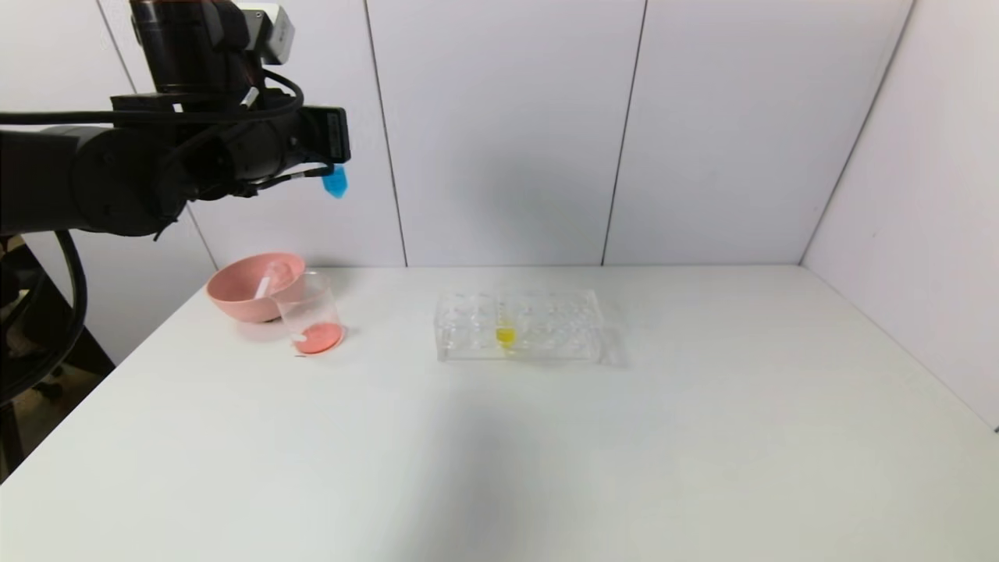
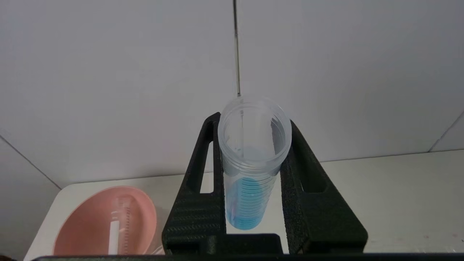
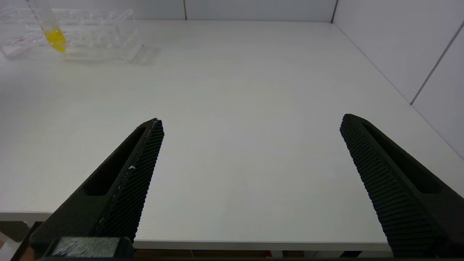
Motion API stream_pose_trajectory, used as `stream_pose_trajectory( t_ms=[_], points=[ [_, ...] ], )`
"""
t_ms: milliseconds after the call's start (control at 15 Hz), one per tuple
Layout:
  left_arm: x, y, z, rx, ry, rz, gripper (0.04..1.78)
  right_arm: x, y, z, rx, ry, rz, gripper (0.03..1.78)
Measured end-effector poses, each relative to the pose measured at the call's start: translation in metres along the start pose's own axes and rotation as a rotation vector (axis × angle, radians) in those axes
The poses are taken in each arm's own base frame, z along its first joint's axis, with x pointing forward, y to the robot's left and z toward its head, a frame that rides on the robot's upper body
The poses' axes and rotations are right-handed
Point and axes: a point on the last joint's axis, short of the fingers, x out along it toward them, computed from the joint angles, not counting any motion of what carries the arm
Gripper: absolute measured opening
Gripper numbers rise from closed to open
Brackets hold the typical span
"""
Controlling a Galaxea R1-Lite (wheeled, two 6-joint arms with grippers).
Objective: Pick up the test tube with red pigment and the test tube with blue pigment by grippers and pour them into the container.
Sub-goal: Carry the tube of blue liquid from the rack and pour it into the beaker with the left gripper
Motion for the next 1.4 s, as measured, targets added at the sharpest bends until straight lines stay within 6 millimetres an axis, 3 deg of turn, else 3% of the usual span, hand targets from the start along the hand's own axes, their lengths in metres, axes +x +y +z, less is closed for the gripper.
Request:
stream_pose_trajectory(
  t_ms=[667,867,1067,1400],
  points=[
    [-0.004,0.102,-0.02,-0.003,0.034,0.099,0.45,0.0,0.0,0.0,0.0,0.0,0.0,1.77],
    [-0.006,0.125,-0.027,-0.005,0.04,0.138,0.45,0.0,0.0,0.0,0.0,0.0,0.0,1.77],
    [-0.006,0.137,-0.034,-0.008,0.06,0.146,0.45,0.0,0.0,0.0,0.0,0.0,0.0,1.77],
    [0.0,0.14,-0.045,-0.005,0.093,0.145,0.45,0.0,0.0,0.0,0.0,0.0,0.0,1.77]
  ],
)
